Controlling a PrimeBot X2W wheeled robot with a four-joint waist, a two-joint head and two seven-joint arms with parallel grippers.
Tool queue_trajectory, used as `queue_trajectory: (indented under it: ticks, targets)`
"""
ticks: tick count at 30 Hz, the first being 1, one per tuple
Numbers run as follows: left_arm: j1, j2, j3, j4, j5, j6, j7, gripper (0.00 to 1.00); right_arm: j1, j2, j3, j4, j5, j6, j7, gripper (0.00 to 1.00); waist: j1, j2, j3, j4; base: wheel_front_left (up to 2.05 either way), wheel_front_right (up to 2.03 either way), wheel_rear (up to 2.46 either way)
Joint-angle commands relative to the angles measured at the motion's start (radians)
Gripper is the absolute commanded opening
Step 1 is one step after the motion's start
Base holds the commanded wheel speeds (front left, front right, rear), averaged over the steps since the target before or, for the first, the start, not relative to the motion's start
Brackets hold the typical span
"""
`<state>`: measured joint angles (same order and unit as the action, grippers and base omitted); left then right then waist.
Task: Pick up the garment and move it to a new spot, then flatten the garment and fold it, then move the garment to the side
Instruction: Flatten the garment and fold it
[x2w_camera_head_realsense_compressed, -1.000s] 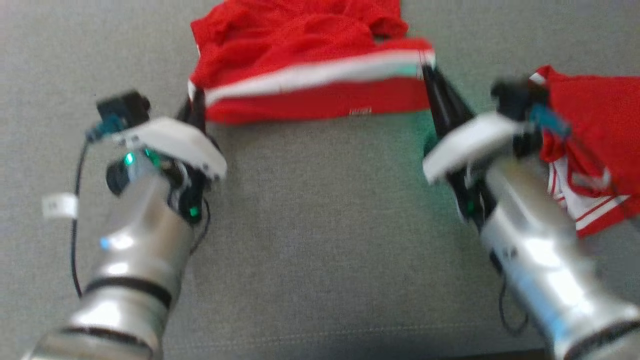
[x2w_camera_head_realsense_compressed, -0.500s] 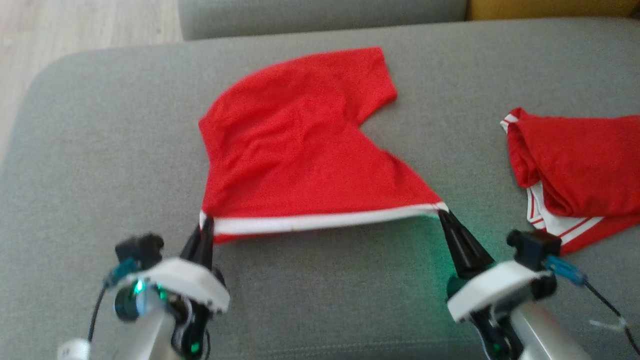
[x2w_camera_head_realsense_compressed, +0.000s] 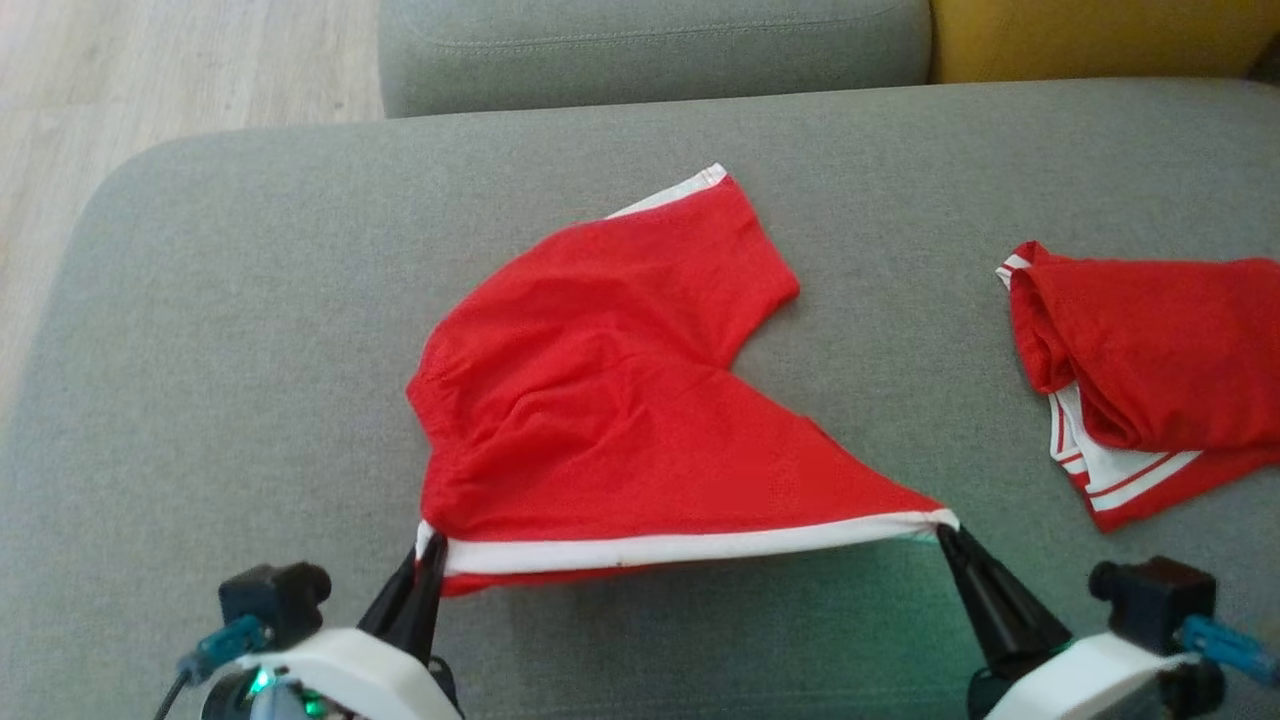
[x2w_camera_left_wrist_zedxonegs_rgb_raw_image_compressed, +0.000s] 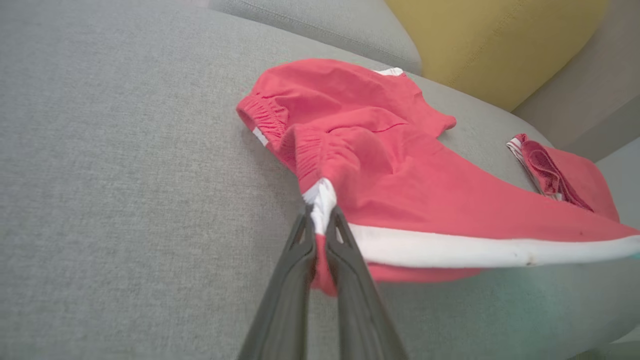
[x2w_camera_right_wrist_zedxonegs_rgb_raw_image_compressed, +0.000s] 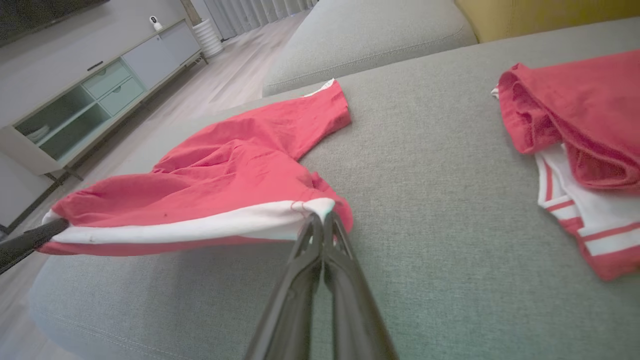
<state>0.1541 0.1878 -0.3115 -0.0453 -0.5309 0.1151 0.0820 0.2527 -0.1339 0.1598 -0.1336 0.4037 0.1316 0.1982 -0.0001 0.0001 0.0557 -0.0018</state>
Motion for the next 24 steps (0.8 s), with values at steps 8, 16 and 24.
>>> queue_trajectory:
  ticks: [8, 16, 24]
  targets:
    - [-0.015, 0.035, 0.025, -0.17, -0.041, 0.037, 0.147, 0.0, -0.076, -0.019, -0.042, -0.111, -0.027, -0.001, 0.076, 0.0, 0.0001, -0.0001, 0.043, 0.018, 0.0, 0.0, 0.0]
    - [-0.179, 0.043, 0.045, -0.12, -0.154, -0.003, 0.292, 0.0, -0.343, -0.085, 0.0, 0.032, 0.008, -0.001, 0.085, 0.0, 0.0001, -0.0001, 0.167, 0.046, 0.0, 0.0, 0.0]
    - [-0.402, 0.029, 0.092, -0.008, -0.239, -0.051, 0.335, 0.0, -0.668, -0.127, 0.108, 0.23, 0.051, -0.001, 0.073, 0.0, 0.0001, -0.0001, 0.282, 0.077, 0.0, 0.0, 0.0]
